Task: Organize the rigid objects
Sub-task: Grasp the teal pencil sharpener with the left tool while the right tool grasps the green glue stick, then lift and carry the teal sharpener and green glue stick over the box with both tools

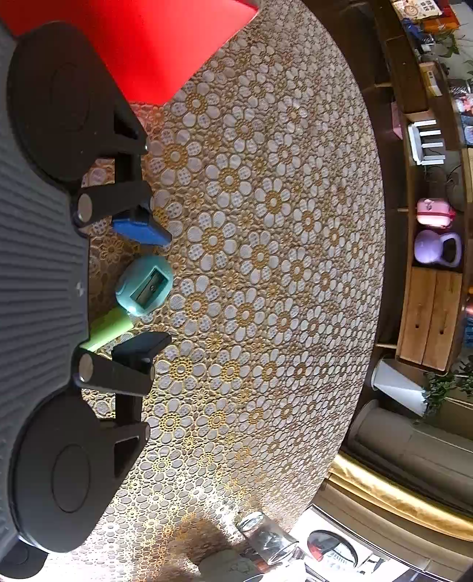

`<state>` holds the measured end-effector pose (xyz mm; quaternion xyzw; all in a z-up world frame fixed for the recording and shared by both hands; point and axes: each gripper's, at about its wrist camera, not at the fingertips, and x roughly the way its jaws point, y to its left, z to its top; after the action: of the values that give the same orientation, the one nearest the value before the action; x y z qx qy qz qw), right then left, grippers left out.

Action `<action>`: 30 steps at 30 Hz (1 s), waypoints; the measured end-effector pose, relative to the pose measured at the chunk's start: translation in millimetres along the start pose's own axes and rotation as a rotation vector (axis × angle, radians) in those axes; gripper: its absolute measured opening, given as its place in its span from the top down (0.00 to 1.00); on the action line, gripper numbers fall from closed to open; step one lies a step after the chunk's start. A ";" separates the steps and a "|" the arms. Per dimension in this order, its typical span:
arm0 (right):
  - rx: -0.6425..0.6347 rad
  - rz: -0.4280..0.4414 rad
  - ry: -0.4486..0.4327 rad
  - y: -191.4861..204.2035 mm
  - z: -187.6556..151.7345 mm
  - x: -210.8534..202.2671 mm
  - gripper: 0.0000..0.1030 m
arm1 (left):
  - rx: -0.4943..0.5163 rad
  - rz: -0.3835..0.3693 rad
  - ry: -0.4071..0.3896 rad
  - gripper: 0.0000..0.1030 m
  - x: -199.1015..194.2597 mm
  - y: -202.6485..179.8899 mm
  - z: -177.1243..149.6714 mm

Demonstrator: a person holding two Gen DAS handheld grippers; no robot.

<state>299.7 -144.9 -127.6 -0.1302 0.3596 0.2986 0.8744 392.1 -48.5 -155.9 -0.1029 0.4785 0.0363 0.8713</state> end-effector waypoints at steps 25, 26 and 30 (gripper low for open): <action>0.226 -0.004 0.004 -23.2 -5.5 -38.1 0.85 | -0.003 -0.010 -0.023 0.65 -18.4 14.0 -11.6; 0.228 -0.007 0.005 -22.2 -5.7 -44.6 0.85 | -0.004 -0.014 -0.023 0.65 -22.5 14.3 -13.6; 0.219 -0.019 0.004 -15.2 -6.6 -69.1 0.85 | 0.007 -0.025 -0.032 0.65 -44.0 15.8 -22.5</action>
<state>266.6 -189.4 -83.3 -0.0377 0.3905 0.2491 0.8855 347.2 -36.3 -132.9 -0.1052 0.4631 0.0255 0.8797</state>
